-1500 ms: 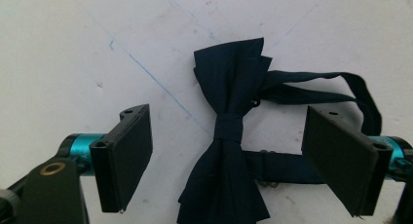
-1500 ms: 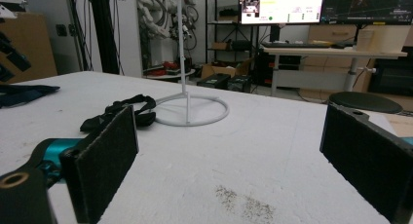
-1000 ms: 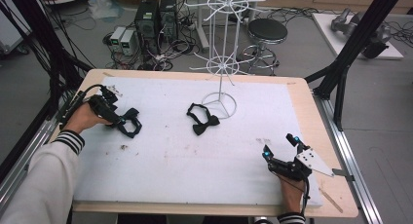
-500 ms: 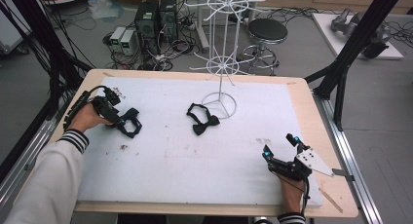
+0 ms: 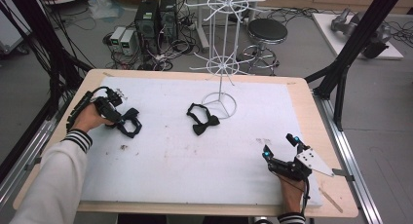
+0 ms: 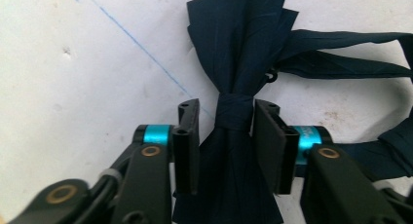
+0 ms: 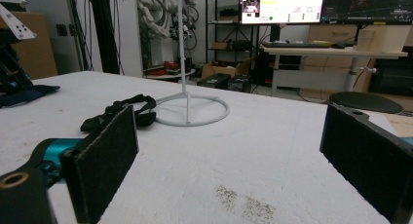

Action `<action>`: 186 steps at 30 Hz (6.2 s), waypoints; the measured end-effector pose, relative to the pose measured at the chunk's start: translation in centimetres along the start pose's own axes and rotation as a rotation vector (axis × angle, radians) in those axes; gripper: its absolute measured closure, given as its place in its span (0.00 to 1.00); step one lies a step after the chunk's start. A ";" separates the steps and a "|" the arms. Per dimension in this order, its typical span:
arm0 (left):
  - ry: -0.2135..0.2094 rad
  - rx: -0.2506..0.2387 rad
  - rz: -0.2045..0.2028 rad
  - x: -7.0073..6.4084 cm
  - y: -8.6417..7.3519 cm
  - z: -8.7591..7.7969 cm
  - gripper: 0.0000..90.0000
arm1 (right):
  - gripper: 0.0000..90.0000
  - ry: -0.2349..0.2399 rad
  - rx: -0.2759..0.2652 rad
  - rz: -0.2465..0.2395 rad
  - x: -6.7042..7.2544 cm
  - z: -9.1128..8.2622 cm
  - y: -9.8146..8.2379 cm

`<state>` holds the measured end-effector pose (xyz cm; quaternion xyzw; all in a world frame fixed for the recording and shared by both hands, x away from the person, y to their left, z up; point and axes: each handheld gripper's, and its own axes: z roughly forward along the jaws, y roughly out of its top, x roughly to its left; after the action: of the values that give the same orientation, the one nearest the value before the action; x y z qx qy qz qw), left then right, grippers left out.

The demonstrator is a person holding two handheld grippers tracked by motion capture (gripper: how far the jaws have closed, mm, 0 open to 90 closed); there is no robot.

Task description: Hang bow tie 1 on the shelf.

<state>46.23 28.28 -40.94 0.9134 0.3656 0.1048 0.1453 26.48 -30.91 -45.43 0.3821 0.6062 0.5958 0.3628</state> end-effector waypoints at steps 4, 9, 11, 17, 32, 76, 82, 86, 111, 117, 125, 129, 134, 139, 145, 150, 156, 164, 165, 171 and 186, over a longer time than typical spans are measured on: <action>-0.003 0.000 -0.006 -0.3 0.1 0.0 0.81 | 0.07 0.000 0.001 0.002 0.0 0.0 0.0; -0.004 0.006 -0.007 -0.4 0.0 -0.1 0.83 | 0.07 0.001 0.000 0.000 0.0 0.0 0.0; -0.004 -0.001 -0.009 -0.4 -0.1 -0.2 0.83 | 0.07 0.000 0.002 0.000 0.0 0.0 0.0; -0.007 -0.020 -0.003 -0.4 -0.3 -0.5 0.83 | 0.07 0.000 0.004 0.001 0.0 0.0 0.0; -0.022 -0.164 -0.006 -1.1 -0.2 -1.7 0.83 | 0.07 0.000 0.004 -0.004 0.0 0.0 0.0; -0.140 -0.632 -0.026 -3.1 0.4 -5.5 0.83 | 0.07 0.002 0.004 -0.003 0.1 0.0 0.0; -0.125 -0.689 -0.034 -3.4 0.6 -6.0 0.83 | 0.07 0.002 0.004 -0.004 0.1 0.0 0.0; -0.130 -0.727 -0.041 -3.7 0.7 -6.4 0.83 | 0.07 0.002 0.004 -0.003 0.1 0.0 0.0; -0.186 -0.881 0.007 -5.6 2.5 -8.3 0.83 | 0.07 0.002 0.004 -0.003 0.1 0.0 0.0; -0.216 -0.919 0.033 -6.4 3.2 -9.2 0.83 | 0.07 0.002 0.005 -0.002 0.1 0.0 0.0; -0.240 -0.947 0.066 -7.6 4.4 -10.2 0.83 | 0.07 0.002 0.005 -0.002 0.1 0.0 0.0; -0.255 -0.959 0.073 -7.9 4.8 -10.4 0.83 | 0.07 0.001 0.006 0.000 0.1 0.0 0.0; -0.268 -0.968 0.073 -8.2 5.3 -10.5 0.83 | 0.07 0.002 0.005 0.000 0.1 0.0 0.0; -0.280 -0.977 0.078 -8.4 5.7 -10.7 0.83 | 0.07 0.001 0.004 -0.004 0.0 0.0 0.0; -0.289 -1.001 0.079 -8.9 6.2 -11.0 0.83 | 0.07 0.001 0.004 -0.004 0.0 0.0 0.0; -0.299 -1.002 0.086 -9.4 6.7 -11.1 0.83 | 0.07 0.001 0.004 0.000 0.1 0.0 0.0; -0.300 -1.006 0.095 -9.9 7.3 -11.3 0.83 | 0.07 0.001 0.004 0.000 0.1 0.0 0.0; -0.323 -1.017 0.108 -10.6 8.3 -11.5 0.83 | 0.07 0.001 0.002 -0.004 0.0 0.0 0.0; -0.322 -1.018 0.111 -10.8 8.4 -11.5 0.83 | 0.07 0.000 0.000 -0.003 0.1 0.0 0.0; -0.335 -1.021 0.125 -11.4 9.2 -11.7 0.83 | 0.07 0.002 0.004 0.001 0.1 0.0 0.0; -0.344 -1.026 0.137 -12.3 10.8 -11.8 0.83 | 0.07 0.000 0.001 0.001 0.1 0.0 0.0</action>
<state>40.89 14.49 -27.29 0.7510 0.1783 0.1281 0.6228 26.45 -30.86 -45.45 0.3824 0.6065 0.5955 0.3623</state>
